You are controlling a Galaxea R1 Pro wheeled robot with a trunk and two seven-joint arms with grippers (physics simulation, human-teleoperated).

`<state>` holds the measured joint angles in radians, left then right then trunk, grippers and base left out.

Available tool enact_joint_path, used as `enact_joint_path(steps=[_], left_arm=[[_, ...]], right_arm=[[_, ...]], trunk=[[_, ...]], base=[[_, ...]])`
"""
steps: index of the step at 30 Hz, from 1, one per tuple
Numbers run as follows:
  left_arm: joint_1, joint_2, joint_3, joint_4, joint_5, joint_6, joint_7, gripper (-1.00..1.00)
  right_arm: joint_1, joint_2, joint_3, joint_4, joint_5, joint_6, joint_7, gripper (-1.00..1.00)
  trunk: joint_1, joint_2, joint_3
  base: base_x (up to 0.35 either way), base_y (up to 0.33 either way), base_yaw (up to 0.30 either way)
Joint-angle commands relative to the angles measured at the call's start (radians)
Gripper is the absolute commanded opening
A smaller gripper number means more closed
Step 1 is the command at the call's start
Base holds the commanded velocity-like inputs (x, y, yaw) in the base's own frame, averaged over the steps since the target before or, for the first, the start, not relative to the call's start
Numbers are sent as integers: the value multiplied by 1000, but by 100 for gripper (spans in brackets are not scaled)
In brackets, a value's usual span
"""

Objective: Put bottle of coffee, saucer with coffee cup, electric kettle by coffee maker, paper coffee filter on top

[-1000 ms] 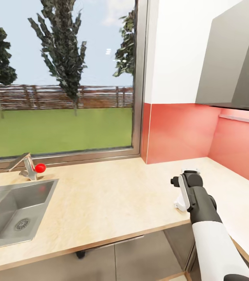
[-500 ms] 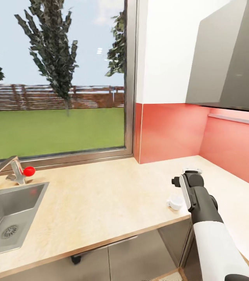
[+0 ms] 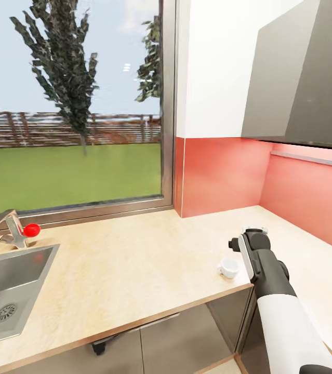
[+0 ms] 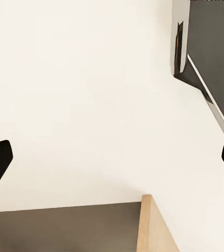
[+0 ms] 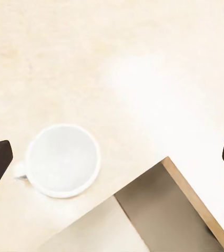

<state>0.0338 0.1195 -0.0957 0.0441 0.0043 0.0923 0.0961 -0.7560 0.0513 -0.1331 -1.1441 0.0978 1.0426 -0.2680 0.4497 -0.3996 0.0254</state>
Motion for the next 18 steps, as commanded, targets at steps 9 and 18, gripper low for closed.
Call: enact_joint_path(steps=[9, 18], left_arm=[[1, -1, -7, 0, 0, 4, 1, 100], [2, -2, -7, 0, 0, 4, 1, 100]], right_arm=[[0, 2, -2, 1, 8, 5, 4, 100], [0, 4, -2, 3, 8, 5, 4, 100]], trunk=[[0, 0, 0], [0, 0, -5]], base=[[0, 0, 0], [0, 0, 0]])
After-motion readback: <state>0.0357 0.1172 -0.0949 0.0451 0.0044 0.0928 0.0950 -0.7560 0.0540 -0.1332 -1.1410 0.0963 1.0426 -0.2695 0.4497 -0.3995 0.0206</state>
